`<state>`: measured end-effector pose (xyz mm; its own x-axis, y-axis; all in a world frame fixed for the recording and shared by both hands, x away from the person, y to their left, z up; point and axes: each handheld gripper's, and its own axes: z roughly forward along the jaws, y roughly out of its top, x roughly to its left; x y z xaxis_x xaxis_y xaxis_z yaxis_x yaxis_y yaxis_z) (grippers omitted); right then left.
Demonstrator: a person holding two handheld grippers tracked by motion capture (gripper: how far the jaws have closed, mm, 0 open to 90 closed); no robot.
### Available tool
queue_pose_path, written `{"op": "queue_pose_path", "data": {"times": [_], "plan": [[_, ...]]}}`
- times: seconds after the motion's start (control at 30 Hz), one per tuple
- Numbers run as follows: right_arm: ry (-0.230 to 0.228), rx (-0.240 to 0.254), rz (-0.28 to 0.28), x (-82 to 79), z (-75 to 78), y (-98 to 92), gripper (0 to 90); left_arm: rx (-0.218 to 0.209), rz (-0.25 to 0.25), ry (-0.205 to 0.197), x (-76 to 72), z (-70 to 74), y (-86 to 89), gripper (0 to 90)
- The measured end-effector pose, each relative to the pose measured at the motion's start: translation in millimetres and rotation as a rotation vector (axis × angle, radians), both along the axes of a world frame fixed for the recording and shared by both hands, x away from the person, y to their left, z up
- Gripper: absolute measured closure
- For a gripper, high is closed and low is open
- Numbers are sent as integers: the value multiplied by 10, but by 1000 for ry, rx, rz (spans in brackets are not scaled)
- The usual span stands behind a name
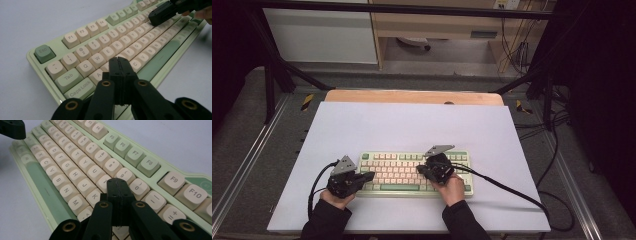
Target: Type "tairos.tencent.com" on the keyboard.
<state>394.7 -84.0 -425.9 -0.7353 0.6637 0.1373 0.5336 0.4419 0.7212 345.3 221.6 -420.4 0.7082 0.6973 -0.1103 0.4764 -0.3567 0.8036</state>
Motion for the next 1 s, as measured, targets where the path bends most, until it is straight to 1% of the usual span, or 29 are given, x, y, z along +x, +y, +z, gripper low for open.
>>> {"op": "queue_pose_path", "data": {"times": [0.1, 0.33, 0.53, 0.63, 0.7, 0.8, 1.0], "plan": [[-7, 24, 12, -35, 48, -11, 900, -1, 1, 1, 0, 1, 3, 900], [-30, 44, 42, -151, 141, -35, 900, -1, 0, 0, -1, 1, -3, 900], [-28, 55, 54, -211, 175, -36, 900, 1, 1, 1, 1, -1, -7, 900], [-20, 66, 57, -228, 174, -26, 900, 1, 0, 1, 0, -1, -10, 900], [-20, 65, 62, -230, 158, -13, 900, 1, -1, 0, -1, 0, -11, 900], [-1, 62, 69, -237, 127, 17, 900, 0, -1, 0, -1, 0, -10, 900], [4, 55, 84, -252, 81, 91, 900, 1, -2, 2, 1, -2, -15, 900]]}}
